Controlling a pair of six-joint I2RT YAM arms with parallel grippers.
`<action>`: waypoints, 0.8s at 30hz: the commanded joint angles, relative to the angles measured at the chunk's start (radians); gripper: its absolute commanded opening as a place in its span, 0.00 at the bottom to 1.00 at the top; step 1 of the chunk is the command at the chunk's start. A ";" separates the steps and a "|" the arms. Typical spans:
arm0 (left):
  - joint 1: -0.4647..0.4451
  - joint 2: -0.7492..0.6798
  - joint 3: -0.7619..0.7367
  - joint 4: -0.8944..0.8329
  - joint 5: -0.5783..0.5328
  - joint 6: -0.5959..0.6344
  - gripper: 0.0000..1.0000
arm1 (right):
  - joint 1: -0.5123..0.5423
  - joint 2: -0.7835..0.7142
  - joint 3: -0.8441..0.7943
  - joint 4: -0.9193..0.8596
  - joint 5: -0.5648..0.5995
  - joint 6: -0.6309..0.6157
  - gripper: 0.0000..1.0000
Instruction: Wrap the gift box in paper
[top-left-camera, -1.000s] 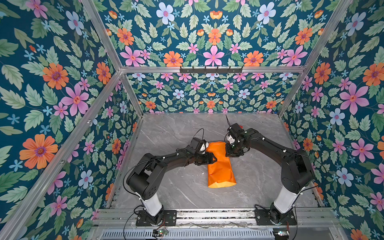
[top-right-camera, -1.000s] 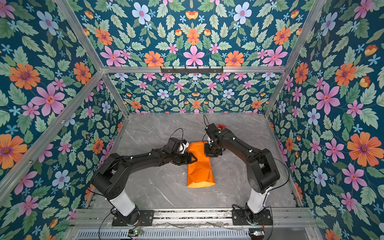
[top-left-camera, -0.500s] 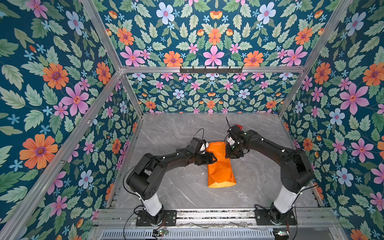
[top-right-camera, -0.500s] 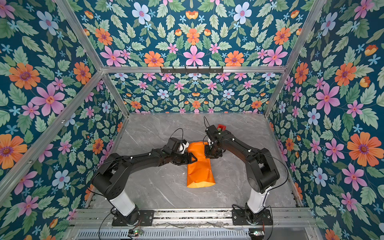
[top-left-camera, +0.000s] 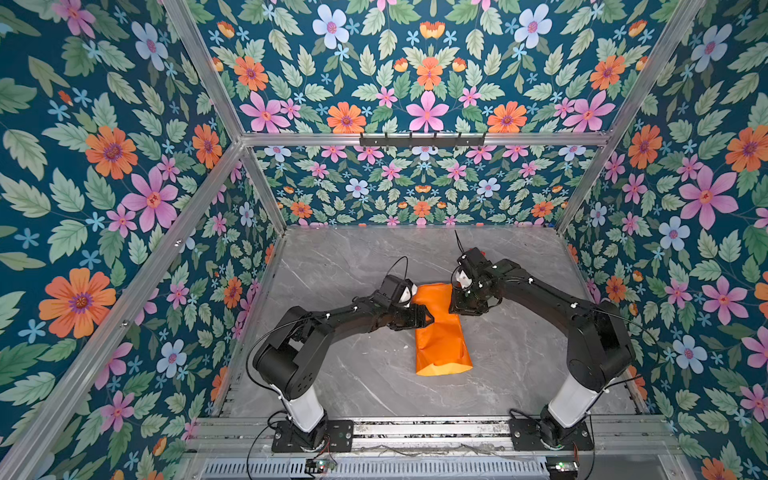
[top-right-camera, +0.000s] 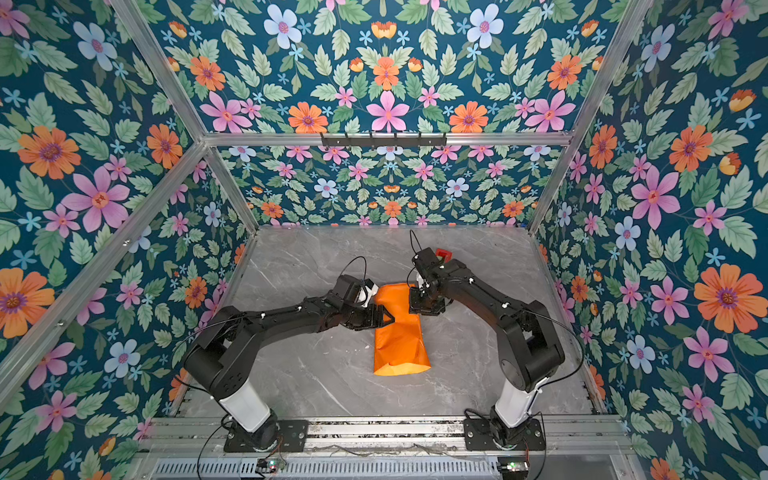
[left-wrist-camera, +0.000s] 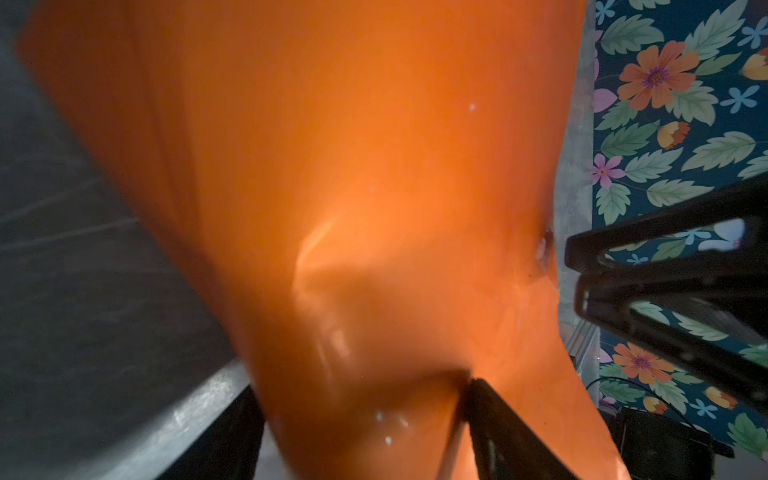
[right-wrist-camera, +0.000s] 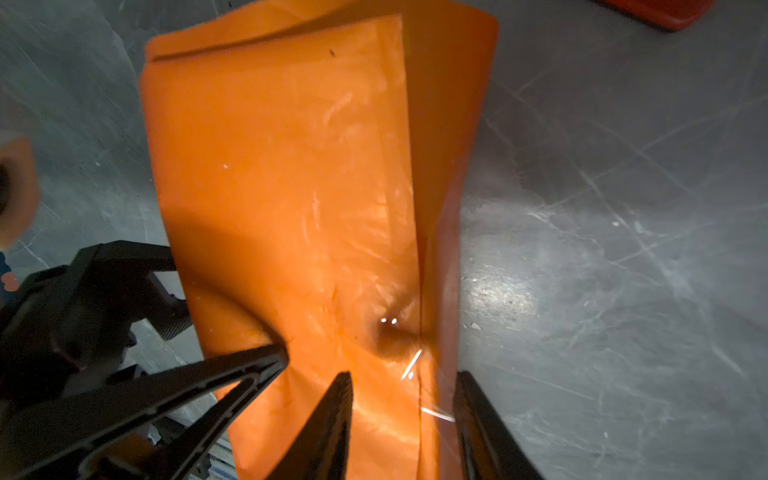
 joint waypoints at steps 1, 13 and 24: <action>0.000 0.023 -0.008 -0.143 -0.170 0.024 0.76 | 0.002 -0.013 0.001 -0.025 0.009 0.001 0.43; -0.001 0.022 -0.007 -0.144 -0.173 0.024 0.76 | 0.008 -0.021 -0.061 0.007 -0.017 0.039 0.41; -0.001 0.029 -0.003 -0.144 -0.172 0.026 0.76 | 0.009 -0.018 -0.119 0.105 -0.076 0.080 0.41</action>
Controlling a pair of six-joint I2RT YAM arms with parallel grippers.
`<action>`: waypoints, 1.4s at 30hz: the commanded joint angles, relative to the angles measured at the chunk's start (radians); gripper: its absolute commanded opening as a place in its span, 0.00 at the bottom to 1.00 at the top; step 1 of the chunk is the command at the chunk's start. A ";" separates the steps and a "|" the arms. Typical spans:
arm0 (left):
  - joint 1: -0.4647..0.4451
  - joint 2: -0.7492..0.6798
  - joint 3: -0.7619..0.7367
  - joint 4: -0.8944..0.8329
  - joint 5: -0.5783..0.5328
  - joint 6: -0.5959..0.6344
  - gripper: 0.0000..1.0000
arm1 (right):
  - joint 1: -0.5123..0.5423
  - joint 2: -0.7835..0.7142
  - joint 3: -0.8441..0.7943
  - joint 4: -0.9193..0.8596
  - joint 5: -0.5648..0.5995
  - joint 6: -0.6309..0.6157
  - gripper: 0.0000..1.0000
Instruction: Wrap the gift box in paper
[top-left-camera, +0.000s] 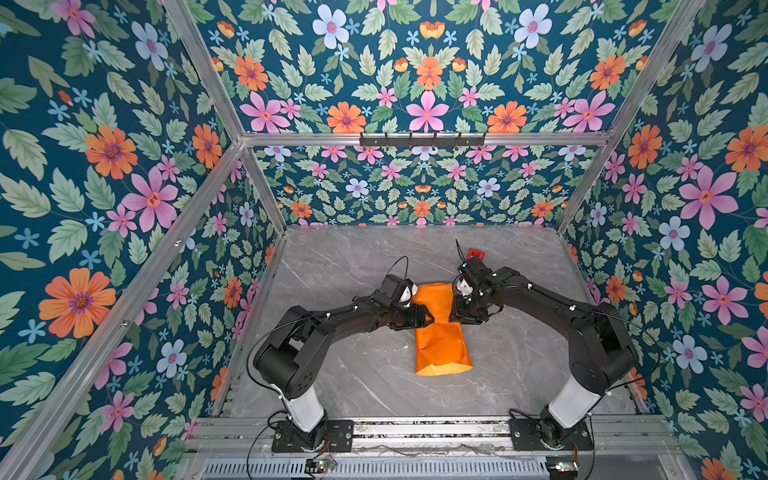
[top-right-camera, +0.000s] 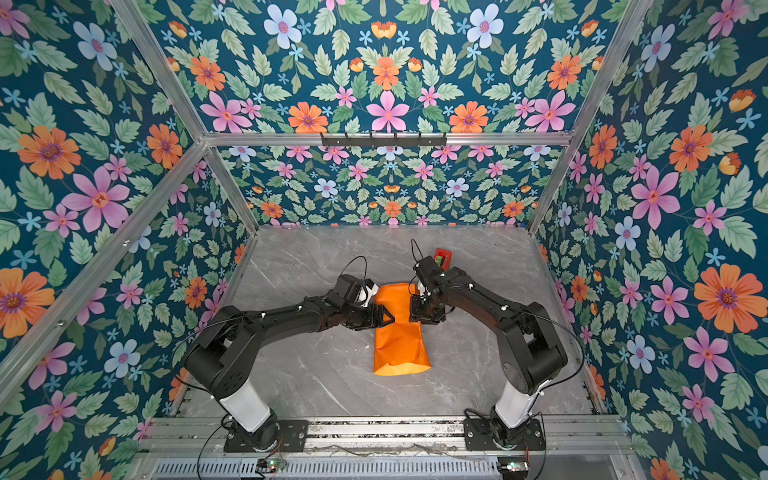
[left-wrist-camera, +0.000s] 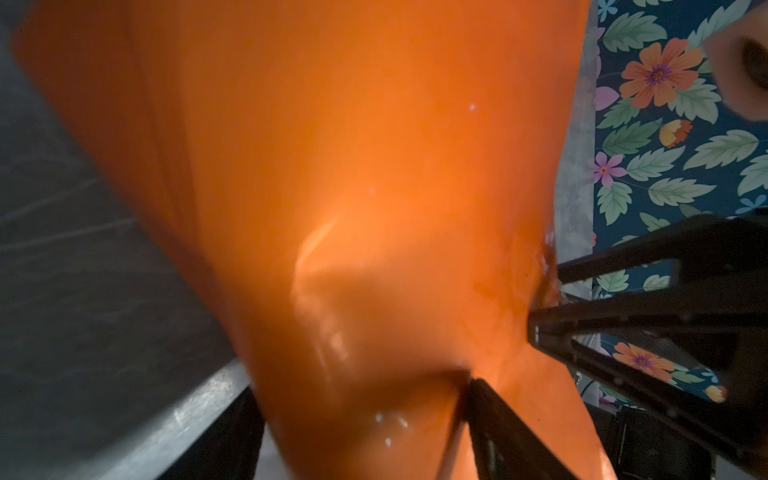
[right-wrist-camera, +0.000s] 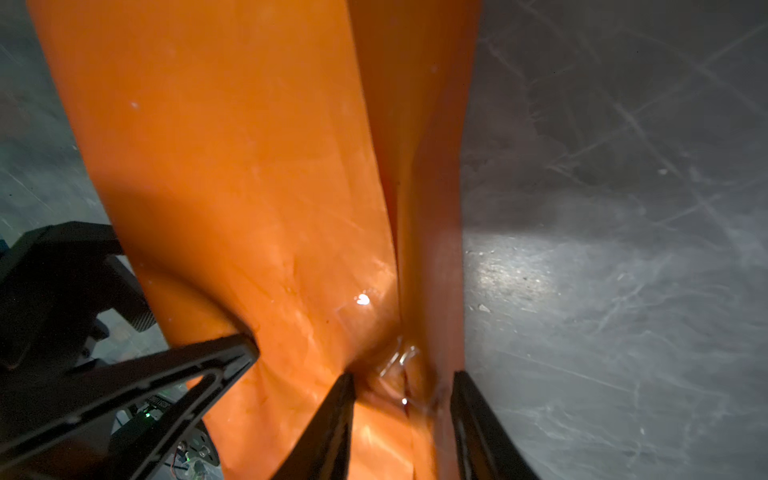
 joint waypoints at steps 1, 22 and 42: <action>-0.002 0.025 -0.008 -0.137 -0.175 0.021 0.76 | 0.002 -0.002 -0.017 0.047 -0.027 0.025 0.41; -0.001 0.020 -0.009 -0.140 -0.178 0.022 0.76 | -0.031 -0.138 -0.070 0.063 0.008 0.016 0.58; -0.002 0.031 0.001 -0.140 -0.176 0.023 0.76 | 0.002 -0.086 -0.105 0.164 -0.106 0.060 0.53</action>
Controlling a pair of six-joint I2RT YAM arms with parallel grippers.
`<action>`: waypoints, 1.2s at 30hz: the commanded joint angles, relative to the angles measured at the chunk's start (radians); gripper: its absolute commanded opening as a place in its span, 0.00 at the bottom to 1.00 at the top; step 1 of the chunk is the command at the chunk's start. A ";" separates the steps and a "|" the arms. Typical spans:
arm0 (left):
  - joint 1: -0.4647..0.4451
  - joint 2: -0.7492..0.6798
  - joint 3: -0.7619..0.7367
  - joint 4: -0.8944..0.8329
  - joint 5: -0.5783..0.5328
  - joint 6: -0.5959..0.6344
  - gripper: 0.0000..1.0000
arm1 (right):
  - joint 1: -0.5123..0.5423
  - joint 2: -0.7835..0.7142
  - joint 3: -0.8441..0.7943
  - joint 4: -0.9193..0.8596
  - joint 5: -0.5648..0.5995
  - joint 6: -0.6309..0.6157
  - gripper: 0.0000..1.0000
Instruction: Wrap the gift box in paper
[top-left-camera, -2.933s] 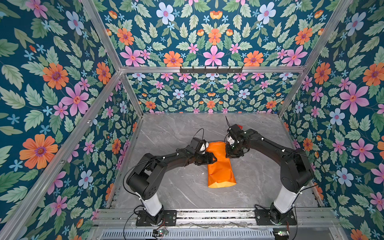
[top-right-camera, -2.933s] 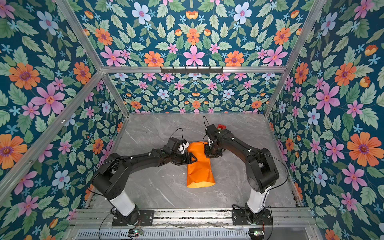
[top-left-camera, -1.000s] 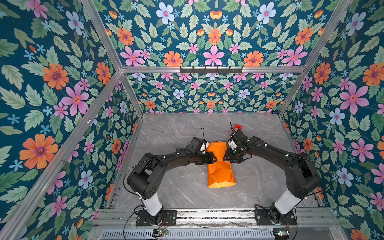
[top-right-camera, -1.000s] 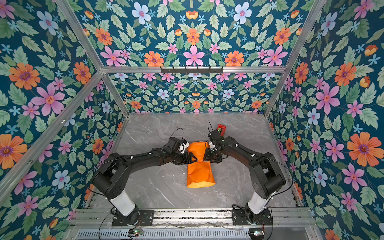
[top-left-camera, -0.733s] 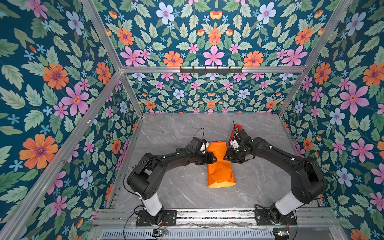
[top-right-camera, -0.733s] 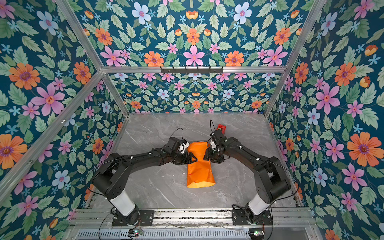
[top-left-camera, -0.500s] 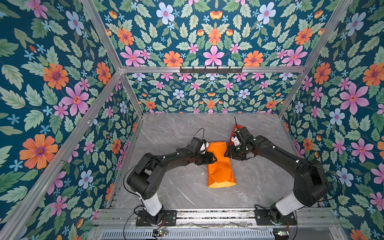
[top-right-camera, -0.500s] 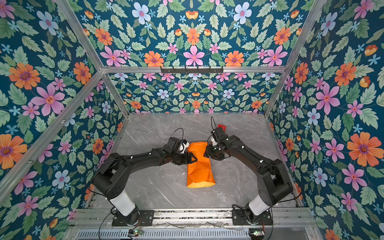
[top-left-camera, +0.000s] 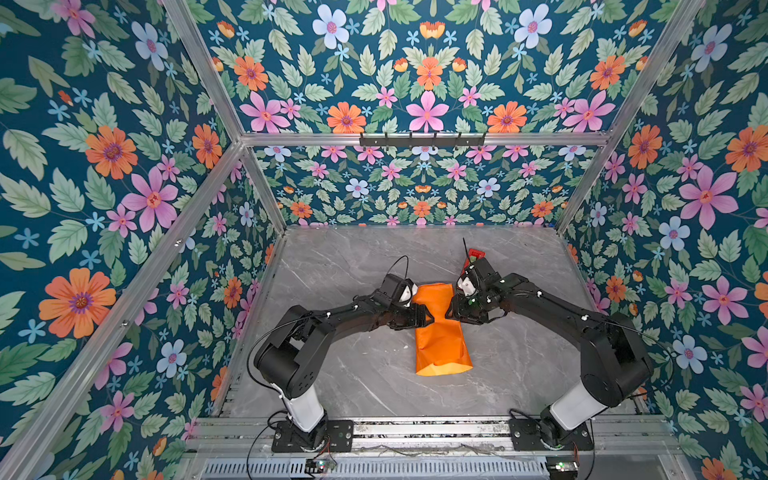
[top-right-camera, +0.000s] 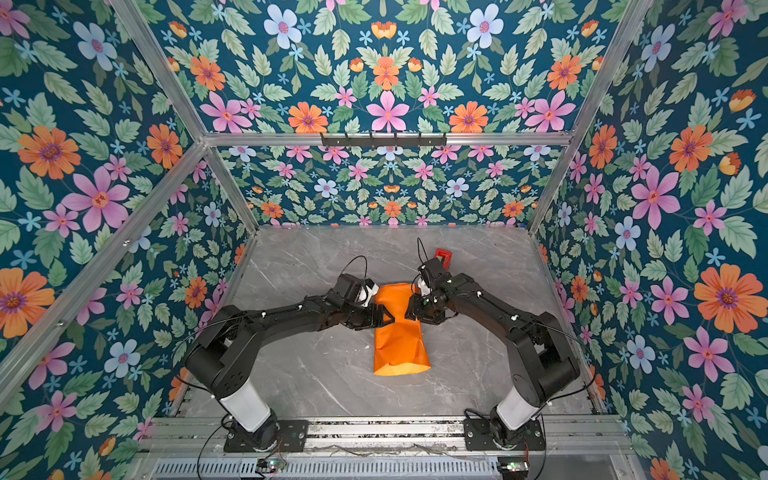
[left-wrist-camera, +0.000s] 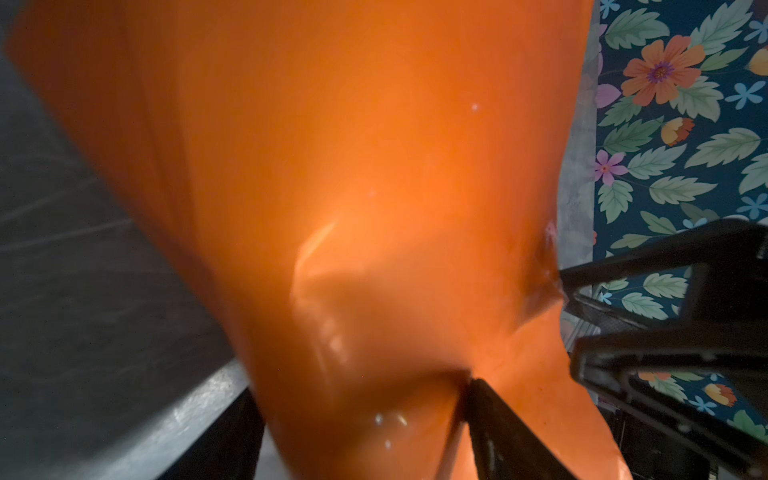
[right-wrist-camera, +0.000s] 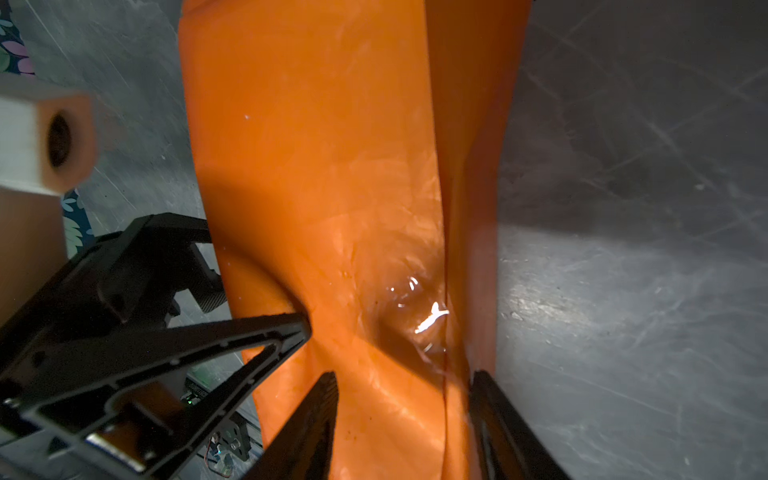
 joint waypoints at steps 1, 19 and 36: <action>-0.002 0.025 -0.008 -0.126 -0.180 0.020 0.76 | 0.009 0.005 -0.019 0.045 -0.061 0.033 0.53; -0.003 0.025 0.004 -0.133 -0.181 0.022 0.76 | 0.000 -0.056 -0.027 0.018 0.041 0.033 0.60; -0.004 -0.045 0.059 -0.030 -0.146 -0.032 0.88 | -0.010 -0.124 -0.080 -0.015 0.119 -0.068 0.64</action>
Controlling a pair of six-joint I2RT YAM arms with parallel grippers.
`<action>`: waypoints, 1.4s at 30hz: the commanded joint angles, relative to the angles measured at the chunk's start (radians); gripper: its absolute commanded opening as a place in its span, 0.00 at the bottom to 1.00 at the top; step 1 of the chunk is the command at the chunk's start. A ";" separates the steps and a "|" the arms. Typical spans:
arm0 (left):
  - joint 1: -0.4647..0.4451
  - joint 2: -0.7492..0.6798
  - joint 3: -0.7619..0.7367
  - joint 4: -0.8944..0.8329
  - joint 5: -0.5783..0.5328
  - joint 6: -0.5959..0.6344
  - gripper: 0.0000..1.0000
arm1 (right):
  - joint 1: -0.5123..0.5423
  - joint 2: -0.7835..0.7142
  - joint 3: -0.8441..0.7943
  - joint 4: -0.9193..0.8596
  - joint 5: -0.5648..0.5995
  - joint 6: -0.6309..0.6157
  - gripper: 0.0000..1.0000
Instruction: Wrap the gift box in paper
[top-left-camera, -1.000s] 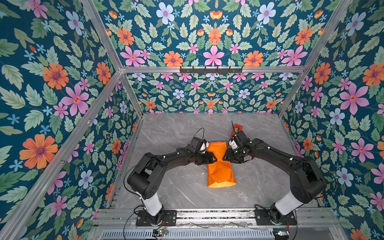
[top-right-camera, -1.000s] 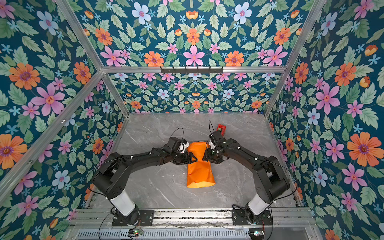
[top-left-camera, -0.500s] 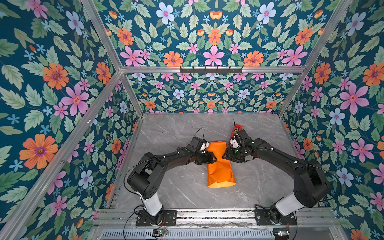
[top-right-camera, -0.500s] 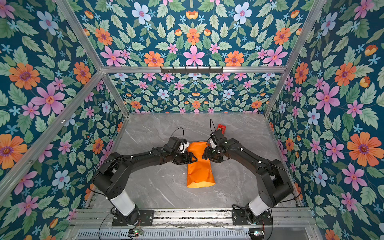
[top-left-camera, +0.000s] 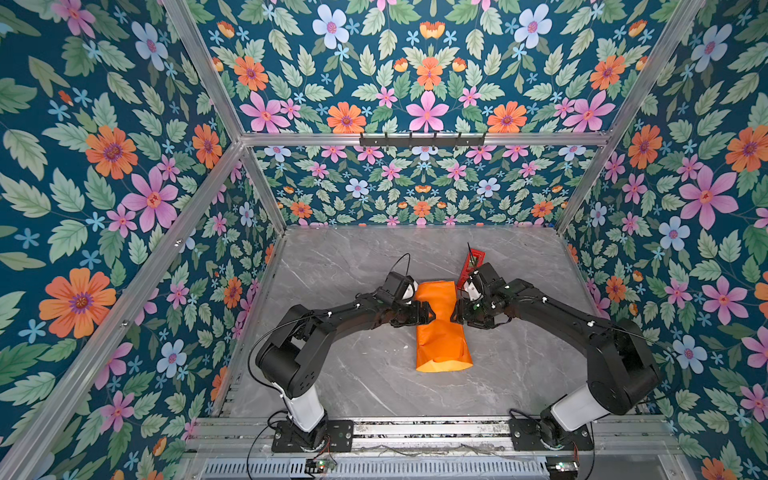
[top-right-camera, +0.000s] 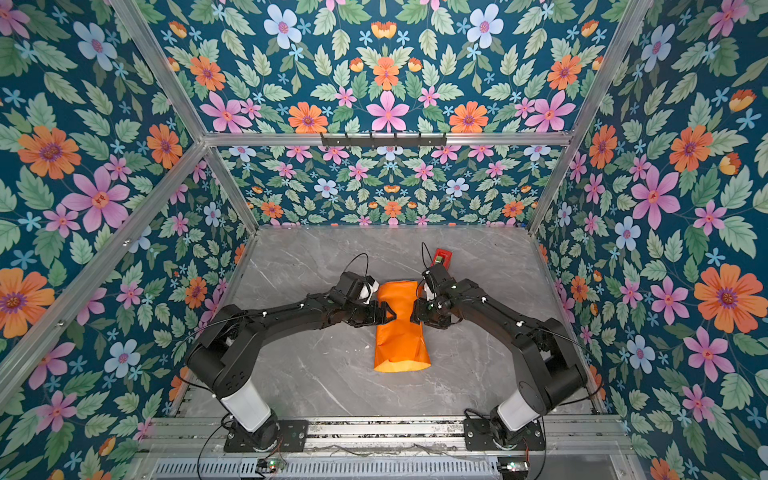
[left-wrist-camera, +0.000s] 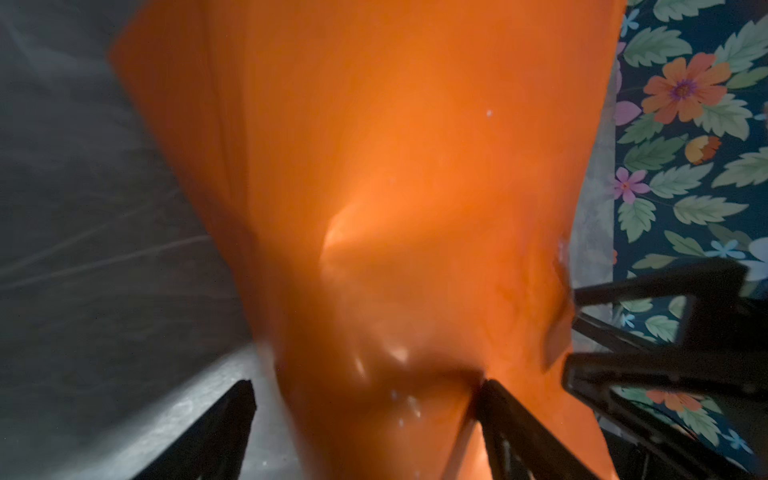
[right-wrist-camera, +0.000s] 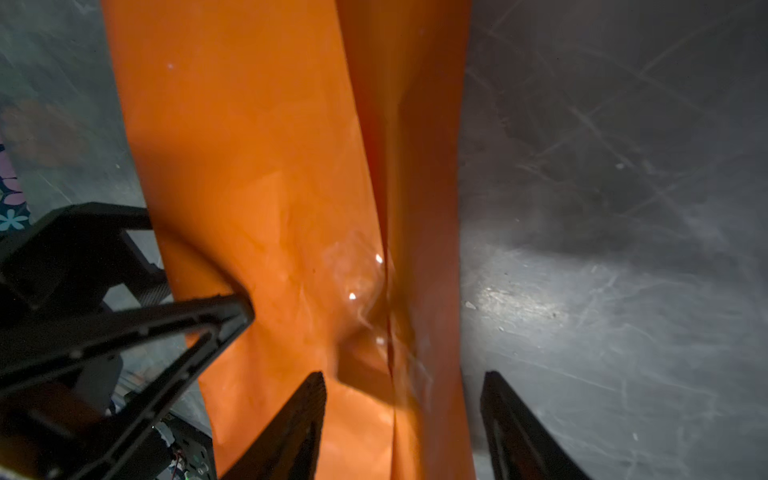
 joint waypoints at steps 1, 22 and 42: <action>0.002 -0.030 0.018 -0.003 -0.051 -0.019 0.89 | 0.002 -0.059 -0.010 -0.016 0.037 -0.057 0.67; 0.011 -0.275 -0.243 0.082 -0.050 -0.018 0.89 | 0.022 0.091 0.025 0.173 -0.115 -0.082 0.68; -0.054 -0.263 -0.373 0.213 -0.066 0.028 0.85 | 0.088 0.031 -0.092 0.186 -0.085 -0.171 0.74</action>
